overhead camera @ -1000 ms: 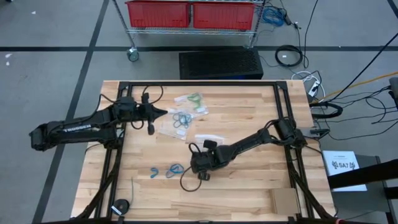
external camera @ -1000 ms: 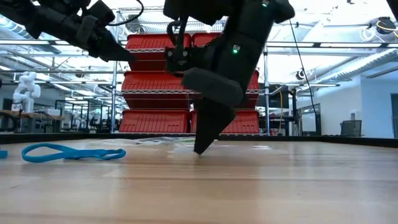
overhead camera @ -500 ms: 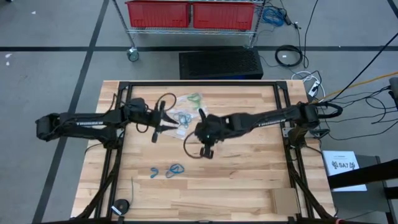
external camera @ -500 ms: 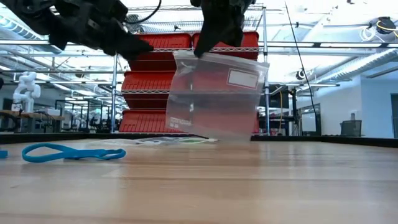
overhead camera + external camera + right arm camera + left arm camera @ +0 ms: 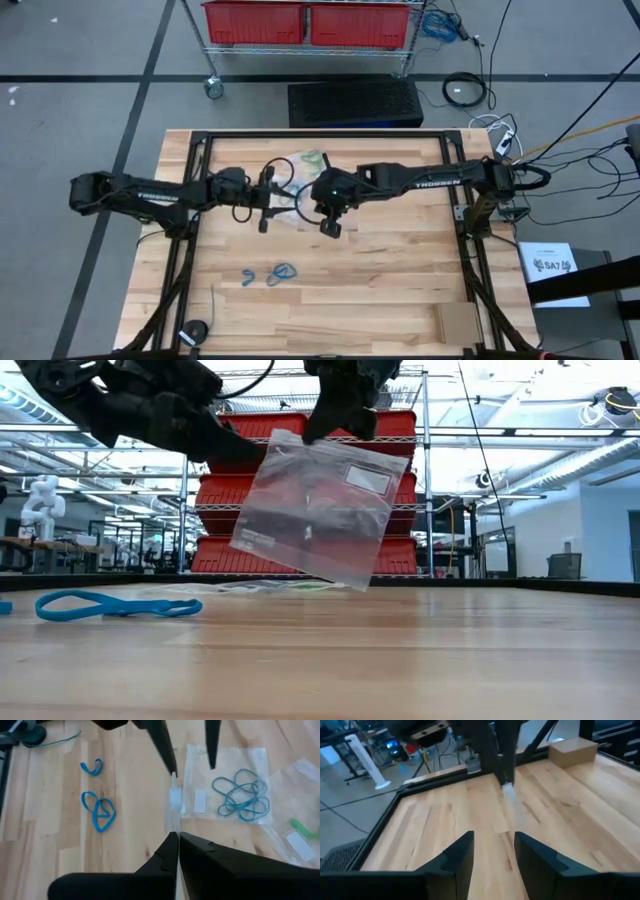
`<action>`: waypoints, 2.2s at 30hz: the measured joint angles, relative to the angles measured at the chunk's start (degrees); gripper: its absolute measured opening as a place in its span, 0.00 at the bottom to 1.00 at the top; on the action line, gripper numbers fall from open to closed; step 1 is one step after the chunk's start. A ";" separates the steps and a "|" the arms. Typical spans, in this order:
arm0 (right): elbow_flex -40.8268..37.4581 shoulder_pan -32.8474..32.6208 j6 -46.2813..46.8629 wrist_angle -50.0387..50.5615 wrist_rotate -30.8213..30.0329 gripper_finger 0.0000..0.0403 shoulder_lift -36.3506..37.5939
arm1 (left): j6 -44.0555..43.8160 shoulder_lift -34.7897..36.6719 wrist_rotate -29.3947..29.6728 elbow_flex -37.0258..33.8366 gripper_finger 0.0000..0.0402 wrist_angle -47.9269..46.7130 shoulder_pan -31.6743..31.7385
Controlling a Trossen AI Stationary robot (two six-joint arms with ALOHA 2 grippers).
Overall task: Sort rubber bands
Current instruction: Open the bottom left transparent zip bag
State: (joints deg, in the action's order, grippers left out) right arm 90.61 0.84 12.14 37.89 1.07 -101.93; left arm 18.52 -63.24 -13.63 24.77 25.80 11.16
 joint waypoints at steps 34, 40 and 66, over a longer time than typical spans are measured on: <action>0.09 0.00 -0.97 -1.65 0.32 0.00 0.00 | -8.56 -4.57 -6.82 6.32 0.02 -3.59 0.06; 0.09 -0.03 1.48 -2.76 -2.05 0.07 0.00 | -7.66 -4.55 -6.60 6.32 0.01 -4.12 0.06; 0.02 1.03 3.39 -9.29 -1.25 0.04 -1.79 | -7.62 -4.57 -3.36 6.32 0.00 -3.81 0.06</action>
State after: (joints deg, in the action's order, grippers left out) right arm 90.63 1.87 15.53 28.60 -0.18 -103.72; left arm 10.90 -67.81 -16.99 31.09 21.99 11.22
